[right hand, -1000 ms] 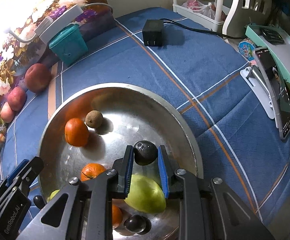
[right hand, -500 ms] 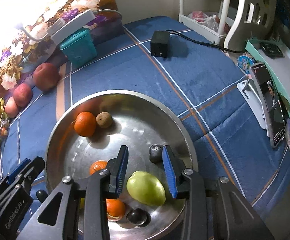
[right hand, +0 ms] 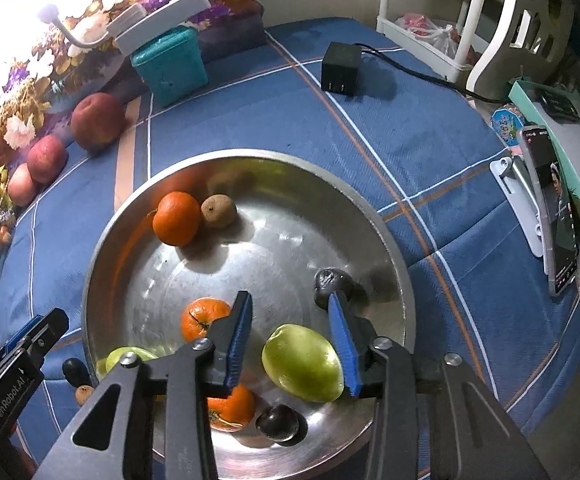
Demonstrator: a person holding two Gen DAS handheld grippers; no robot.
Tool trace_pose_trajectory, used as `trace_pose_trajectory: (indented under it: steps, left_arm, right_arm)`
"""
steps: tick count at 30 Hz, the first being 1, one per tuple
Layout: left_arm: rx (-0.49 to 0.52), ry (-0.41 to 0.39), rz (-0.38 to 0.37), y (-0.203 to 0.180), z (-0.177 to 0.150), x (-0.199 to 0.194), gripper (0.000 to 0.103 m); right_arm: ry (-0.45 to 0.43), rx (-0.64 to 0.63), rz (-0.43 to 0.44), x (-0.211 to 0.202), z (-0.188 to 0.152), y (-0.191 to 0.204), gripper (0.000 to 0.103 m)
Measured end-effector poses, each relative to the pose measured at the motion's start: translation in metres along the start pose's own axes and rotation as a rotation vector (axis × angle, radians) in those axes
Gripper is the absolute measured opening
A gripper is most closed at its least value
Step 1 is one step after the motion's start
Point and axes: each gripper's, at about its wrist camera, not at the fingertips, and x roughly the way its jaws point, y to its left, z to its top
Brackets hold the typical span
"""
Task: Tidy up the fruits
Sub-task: 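Withdraw both open tools from the plate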
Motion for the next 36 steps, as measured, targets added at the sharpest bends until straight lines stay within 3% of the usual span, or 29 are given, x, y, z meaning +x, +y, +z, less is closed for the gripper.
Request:
trace_pose_trajectory:
  steps: [2, 3, 4, 6, 9, 20, 24, 28, 30, 36]
  left_arm:
    - [-0.003, 0.002, 0.004, 0.001, -0.001, 0.001, 0.041]
    - [-0.005, 0.002, 0.009, 0.001, 0.000, 0.002, 0.052]
    - [-0.010, -0.001, 0.019, 0.002, 0.000, 0.002, 0.073]
    - [-0.019, -0.012, 0.029, 0.004, 0.000, 0.002, 0.083]
    - [-0.031, -0.018, 0.044, 0.007, 0.000, 0.003, 0.085]
    - [-0.059, -0.014, 0.068, 0.016, -0.002, 0.005, 0.092]
    - [-0.079, -0.022, 0.103, 0.020, -0.002, 0.006, 0.103]
    - [-0.100, -0.029, 0.120, 0.028, -0.002, 0.006, 0.103]
    - [-0.110, -0.029, 0.124, 0.030, -0.001, 0.006, 0.103]
    - [-0.122, -0.020, 0.131, 0.034, -0.002, 0.007, 0.103]
  right_arm:
    - [0.002, -0.009, 0.001, 0.001, 0.000, 0.002, 0.043]
    - [0.002, -0.015, 0.002, 0.000, 0.000, 0.004, 0.043]
    - [0.002, -0.019, 0.001, 0.001, 0.000, 0.005, 0.043]
    - [0.003, -0.030, 0.000, 0.001, 0.000, 0.008, 0.049]
    - [0.001, -0.043, -0.002, 0.001, 0.000, 0.010, 0.063]
    - [0.002, -0.066, -0.008, 0.001, -0.002, 0.016, 0.065]
    - [-0.003, -0.076, -0.018, 0.001, -0.002, 0.017, 0.078]
    - [-0.019, -0.095, -0.013, -0.001, -0.003, 0.020, 0.084]
    - [-0.037, -0.109, -0.020, -0.003, -0.004, 0.022, 0.098]
    - [-0.057, -0.116, -0.009, -0.006, -0.004, 0.024, 0.099]
